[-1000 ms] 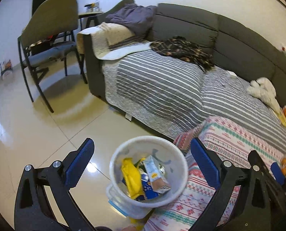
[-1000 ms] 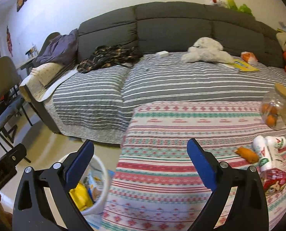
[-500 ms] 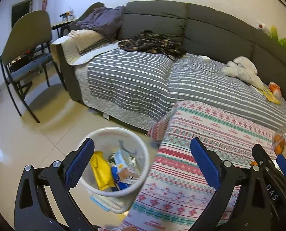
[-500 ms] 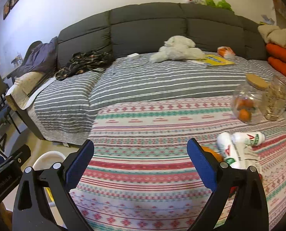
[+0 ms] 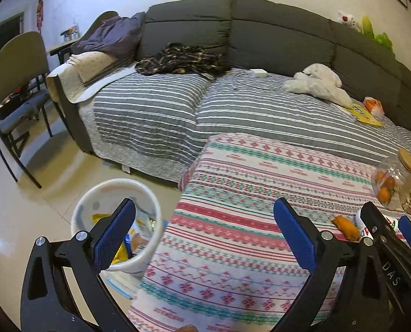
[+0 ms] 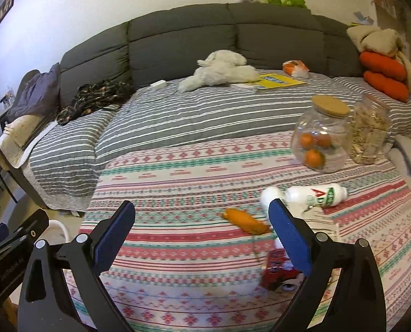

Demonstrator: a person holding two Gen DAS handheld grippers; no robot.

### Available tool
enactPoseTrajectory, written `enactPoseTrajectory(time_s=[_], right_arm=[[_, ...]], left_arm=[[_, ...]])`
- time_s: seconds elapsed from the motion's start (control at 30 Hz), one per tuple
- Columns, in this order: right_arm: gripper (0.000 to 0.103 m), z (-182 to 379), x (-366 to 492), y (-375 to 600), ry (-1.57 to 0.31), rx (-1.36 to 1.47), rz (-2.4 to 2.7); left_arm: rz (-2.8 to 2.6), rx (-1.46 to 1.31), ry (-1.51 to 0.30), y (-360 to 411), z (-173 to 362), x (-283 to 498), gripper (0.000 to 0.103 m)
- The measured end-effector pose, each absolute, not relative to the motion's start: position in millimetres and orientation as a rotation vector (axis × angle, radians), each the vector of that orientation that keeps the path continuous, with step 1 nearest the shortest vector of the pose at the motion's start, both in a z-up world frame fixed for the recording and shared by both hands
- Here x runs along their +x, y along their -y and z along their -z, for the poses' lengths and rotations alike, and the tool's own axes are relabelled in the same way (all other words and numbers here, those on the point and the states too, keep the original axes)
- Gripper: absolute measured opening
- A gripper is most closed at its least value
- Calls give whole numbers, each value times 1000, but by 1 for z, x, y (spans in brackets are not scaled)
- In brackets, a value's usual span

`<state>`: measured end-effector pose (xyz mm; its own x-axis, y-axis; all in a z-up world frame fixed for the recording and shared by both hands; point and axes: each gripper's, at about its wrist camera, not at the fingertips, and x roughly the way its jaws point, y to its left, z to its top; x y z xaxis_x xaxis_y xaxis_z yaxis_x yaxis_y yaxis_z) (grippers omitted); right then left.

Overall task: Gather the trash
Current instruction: 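Move both empty tools back over the table, then grasp the white bottle with the left tool while the right tool grasps the crumpled paper packet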

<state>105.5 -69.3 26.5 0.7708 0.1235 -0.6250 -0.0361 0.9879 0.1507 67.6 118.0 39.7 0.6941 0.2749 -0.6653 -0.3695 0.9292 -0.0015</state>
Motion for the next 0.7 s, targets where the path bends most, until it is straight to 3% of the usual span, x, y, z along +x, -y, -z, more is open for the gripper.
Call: enactPoseTrajectory(time_s=[0.7], right_arm=[[94,-13,113,206,-807,226,59]], left_arm=[[-93,-68,-884,-30,3,103,96]])
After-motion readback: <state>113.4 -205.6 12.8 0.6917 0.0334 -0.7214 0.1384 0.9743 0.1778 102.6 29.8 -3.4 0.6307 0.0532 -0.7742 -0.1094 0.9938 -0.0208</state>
